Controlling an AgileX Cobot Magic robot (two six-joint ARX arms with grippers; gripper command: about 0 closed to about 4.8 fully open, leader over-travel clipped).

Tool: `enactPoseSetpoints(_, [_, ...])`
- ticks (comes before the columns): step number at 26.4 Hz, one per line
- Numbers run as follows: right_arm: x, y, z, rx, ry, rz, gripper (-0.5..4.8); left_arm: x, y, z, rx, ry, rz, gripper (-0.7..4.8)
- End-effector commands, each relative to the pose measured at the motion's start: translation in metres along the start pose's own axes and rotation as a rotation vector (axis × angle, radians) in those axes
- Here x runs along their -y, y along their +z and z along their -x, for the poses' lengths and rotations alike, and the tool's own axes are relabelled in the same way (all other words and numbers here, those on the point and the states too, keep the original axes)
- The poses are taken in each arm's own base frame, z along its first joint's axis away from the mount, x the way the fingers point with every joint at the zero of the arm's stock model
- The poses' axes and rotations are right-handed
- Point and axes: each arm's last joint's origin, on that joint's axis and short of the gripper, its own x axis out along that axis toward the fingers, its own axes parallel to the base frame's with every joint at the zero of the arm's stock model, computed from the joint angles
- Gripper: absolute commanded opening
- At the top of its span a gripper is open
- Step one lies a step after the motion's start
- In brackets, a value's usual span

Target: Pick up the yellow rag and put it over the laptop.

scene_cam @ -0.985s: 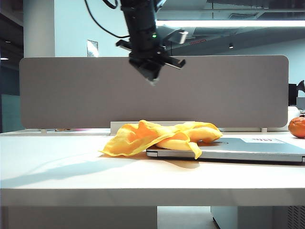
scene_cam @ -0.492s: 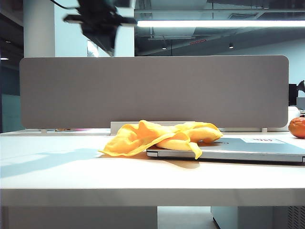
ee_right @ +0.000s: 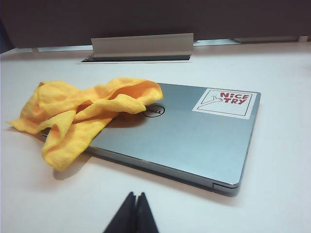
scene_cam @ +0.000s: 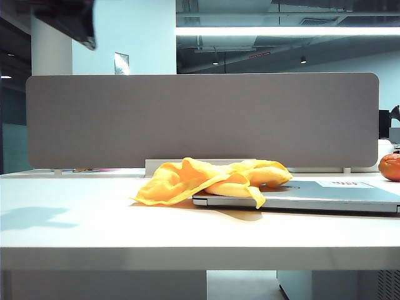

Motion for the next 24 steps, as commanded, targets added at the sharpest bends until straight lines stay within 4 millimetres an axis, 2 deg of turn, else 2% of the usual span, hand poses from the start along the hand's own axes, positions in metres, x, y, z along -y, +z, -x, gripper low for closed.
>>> enactPoseSetpoints(1, [0.000, 0.000, 0.000, 0.011, -0.007, 0.003, -0.06, -0.005, -0.015, 0.021, 0.051, 0.001, 0.039, -0.06])
enactPoseSetpoints(8, [0.000, 0.000, 0.000, 0.011, -0.006, 0.003, -0.06, -0.011, -0.061, 0.055, 0.074, -0.001, 0.087, -0.06])
enactPoseSetpoints(15, [0.000, 0.000, 0.000, 0.011, -0.006, 0.003, -0.06, -0.015, -0.101, 0.081, 0.131, -0.015, 0.179, -0.06])
enactPoseSetpoints(19, [0.000, 0.000, 0.000, 0.011, -0.006, 0.003, -0.06, -0.019, -0.111, 0.098, 0.164, -0.032, 0.199, -0.06])
enactPoseSetpoints(24, [0.000, 0.000, 0.000, 0.011, -0.006, 0.003, -0.06, -0.020, -0.112, 0.102, 0.183, -0.028, 0.195, -0.06])
